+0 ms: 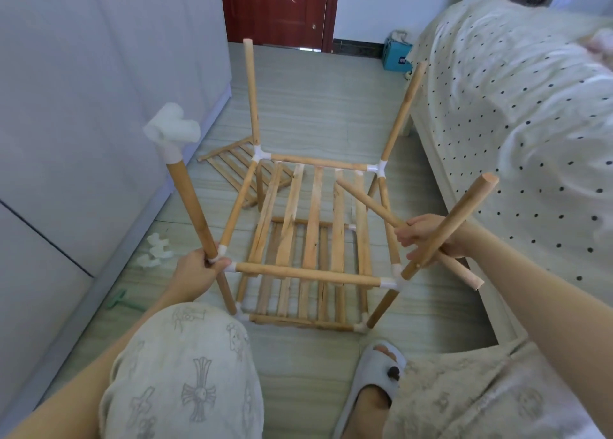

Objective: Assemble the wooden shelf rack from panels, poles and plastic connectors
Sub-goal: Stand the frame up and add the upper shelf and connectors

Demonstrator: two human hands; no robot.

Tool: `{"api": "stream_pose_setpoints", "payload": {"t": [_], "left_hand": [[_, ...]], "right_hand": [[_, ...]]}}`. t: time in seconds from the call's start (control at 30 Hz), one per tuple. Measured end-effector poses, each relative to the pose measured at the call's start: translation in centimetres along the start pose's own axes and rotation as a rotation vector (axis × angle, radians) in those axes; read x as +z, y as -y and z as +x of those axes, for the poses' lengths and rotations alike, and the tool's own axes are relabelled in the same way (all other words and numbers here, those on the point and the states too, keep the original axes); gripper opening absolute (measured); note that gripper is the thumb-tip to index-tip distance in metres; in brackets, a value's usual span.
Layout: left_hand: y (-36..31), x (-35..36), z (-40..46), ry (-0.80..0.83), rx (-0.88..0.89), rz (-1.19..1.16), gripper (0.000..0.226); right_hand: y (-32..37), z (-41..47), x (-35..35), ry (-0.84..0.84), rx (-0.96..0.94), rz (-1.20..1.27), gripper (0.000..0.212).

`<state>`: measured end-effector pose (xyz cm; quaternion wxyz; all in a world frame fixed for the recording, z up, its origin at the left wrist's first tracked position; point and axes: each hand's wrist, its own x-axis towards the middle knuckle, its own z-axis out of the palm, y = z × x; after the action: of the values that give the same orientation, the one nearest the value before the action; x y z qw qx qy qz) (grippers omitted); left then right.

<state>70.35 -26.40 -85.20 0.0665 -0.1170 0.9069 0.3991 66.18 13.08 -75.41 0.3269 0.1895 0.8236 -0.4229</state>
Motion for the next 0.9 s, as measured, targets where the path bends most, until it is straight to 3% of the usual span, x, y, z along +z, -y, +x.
{"api": "stream_pose_setpoints", "payload": {"t": [0.17,0.23,0.4,0.6,0.9], "left_hand": [[-0.3,-0.2,0.0,0.081,0.042,0.002,0.042],[-0.3,-0.3,0.1,0.096,0.047,0.01,0.043],[-0.4,0.2,1.2,0.057,0.043,0.061,0.038],[-1.8,1.2,4.1,-0.012,-0.034,-0.009,0.04],[-3.7,2.0,8.2,-0.026,-0.064,-0.099,0.05]], "right_hand": [[-1.2,0.6,0.4,0.051,0.089,0.17,0.034],[-1.3,1.5,0.6,0.052,0.084,0.15,0.028],[-1.3,3.9,0.5,0.06,0.008,0.15,0.019],[-0.7,6.2,-0.9,0.042,-0.177,0.364,0.02],[-0.9,6.4,-2.3,-0.138,-0.123,0.45,0.015]]}}
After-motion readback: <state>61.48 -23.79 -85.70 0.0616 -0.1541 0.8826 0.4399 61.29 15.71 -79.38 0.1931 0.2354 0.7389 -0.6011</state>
